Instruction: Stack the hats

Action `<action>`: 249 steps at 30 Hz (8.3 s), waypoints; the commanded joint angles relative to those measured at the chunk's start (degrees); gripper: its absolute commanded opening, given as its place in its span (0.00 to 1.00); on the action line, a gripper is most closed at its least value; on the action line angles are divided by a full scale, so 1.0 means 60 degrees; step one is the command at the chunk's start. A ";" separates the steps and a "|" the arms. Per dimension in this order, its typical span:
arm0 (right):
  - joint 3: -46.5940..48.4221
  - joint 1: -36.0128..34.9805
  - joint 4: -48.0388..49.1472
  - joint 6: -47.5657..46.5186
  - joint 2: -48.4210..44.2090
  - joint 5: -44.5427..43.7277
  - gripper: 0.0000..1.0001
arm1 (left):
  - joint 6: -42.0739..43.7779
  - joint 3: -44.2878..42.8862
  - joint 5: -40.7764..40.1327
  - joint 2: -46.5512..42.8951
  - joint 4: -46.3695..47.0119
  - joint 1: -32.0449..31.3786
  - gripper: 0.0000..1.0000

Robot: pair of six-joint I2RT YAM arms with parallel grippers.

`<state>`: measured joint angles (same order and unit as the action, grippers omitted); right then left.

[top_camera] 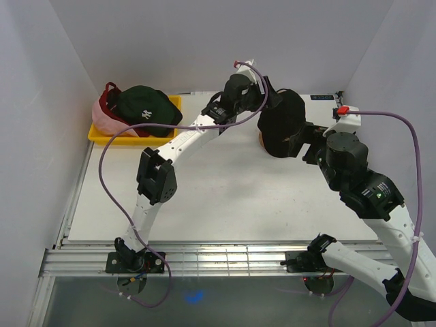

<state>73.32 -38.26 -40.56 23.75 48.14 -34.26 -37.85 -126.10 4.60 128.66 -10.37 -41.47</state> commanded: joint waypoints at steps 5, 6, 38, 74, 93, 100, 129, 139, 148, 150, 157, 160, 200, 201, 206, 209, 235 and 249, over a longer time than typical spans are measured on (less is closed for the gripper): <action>0.0216 0.0019 0.0285 -0.0032 0.0164 0.0231 0.89 | 0.0899 0.0422 -0.1278 -0.2150 -0.1082 0.0583 0.80; 0.0275 0.0019 0.0328 -0.0177 0.0238 0.0594 0.89 | 0.1018 0.0451 -0.1642 -0.2311 -0.1316 0.0686 0.80; 0.0291 0.0034 0.2159 -0.1453 0.4237 0.7321 0.89 | 0.1679 0.2972 -0.3010 -0.3676 -0.4292 0.8392 0.79; 0.0143 0.0049 0.1999 -0.2010 0.4589 0.6736 0.90 | 0.0814 0.2121 -0.1162 -0.0863 -0.2109 0.8641 0.37; 0.0861 0.0049 0.1662 -0.1966 0.4531 0.6238 0.89 | 0.1210 0.1403 -0.0371 -0.2794 -0.2695 0.8641 0.00; 0.0993 0.0063 0.1691 -0.1834 0.4472 0.6018 0.89 | 0.1546 0.1535 0.0068 -0.3615 -0.2900 0.8495 0.00; 0.1067 0.2802 0.1061 -0.1073 0.2349 0.2400 0.89 | 0.0420 0.0510 0.0069 -0.4072 -0.2229 0.3018 0.00; 0.1228 0.3666 0.0841 -0.1072 0.2216 0.1858 0.89 | 0.0023 -0.1100 -0.1485 -0.2314 -0.1597 0.0820 0.00; 0.1491 0.4267 0.0871 -0.1072 0.2216 0.1931 0.89 | 0.0096 -0.1365 -0.2230 -0.1259 -0.1011 -0.0572 0.00; 0.1593 0.4311 0.0856 -0.1072 0.2289 0.1945 0.89 | 0.0111 -0.1395 -0.2699 -0.1127 -0.0865 -0.0880 0.00; 0.1477 0.4458 0.0870 -0.1043 0.2450 0.2063 0.89 | 0.0580 -0.1658 -0.4150 -0.0818 -0.0645 -0.1657 0.00; 0.1403 0.4545 0.0885 -0.0985 0.2509 0.2135 0.89 | 0.0667 -0.1629 -0.4749 -0.0775 -0.0630 -0.1891 0.00; 0.1242 0.6127 0.1207 -0.0618 0.4558 0.3922 0.89 | 0.0726 0.0084 -0.4547 0.0017 -0.0366 -0.2170 0.43; 0.1213 0.6244 0.1266 -0.0633 0.4661 0.4083 0.89 | 0.0741 0.0114 -0.4532 -0.0027 -0.0352 -0.2155 0.46; 0.1227 0.6728 0.1748 -0.0530 0.5233 0.4845 0.89 | 0.0887 0.0216 -0.4196 -0.0276 -0.0249 -0.1994 0.59; 0.1373 0.6801 0.1954 -0.0516 0.5525 0.5153 0.89 | 0.1063 0.0202 -0.3990 -0.0540 -0.0146 -0.1936 0.63; 0.2386 0.7915 0.3829 0.1228 0.8865 0.5519 0.90 | -0.0577 0.1638 -0.2320 -0.1406 -0.2900 0.0467 0.42; 0.1141 0.8047 0.4576 0.1228 1.0214 0.6501 0.93 | -0.2085 0.2341 -0.0781 0.0045 -0.2051 0.0350 0.34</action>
<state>82.24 9.69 -16.10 31.09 110.02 3.38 -47.64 -111.94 -2.26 129.82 -25.10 -39.16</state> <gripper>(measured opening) 0.928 0.339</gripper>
